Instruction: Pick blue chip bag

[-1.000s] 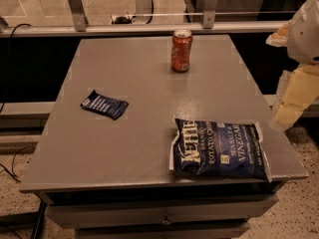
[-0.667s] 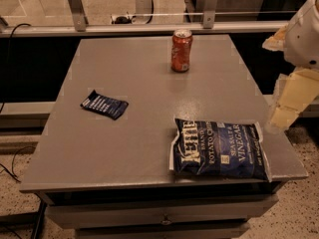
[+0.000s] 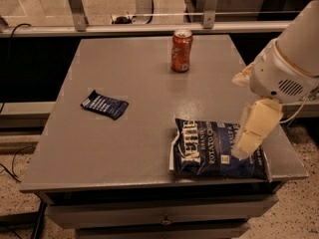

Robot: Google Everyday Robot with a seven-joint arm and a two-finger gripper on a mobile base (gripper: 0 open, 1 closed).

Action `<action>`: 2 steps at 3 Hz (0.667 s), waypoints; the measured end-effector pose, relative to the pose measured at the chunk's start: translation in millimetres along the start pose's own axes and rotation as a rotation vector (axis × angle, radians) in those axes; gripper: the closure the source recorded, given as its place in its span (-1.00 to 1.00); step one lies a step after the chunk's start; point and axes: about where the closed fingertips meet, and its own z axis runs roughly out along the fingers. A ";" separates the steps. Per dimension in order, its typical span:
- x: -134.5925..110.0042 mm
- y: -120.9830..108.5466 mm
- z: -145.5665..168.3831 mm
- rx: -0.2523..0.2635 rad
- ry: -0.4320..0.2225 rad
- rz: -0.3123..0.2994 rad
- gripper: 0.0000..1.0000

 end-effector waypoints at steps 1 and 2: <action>0.6 14.1 33.4 -0.073 -0.030 0.044 -1.00; 7.7 23.8 60.9 -0.101 -0.055 0.078 -1.00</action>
Offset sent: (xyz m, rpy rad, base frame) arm -0.0212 0.0225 -0.0979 0.1367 0.1306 -0.0669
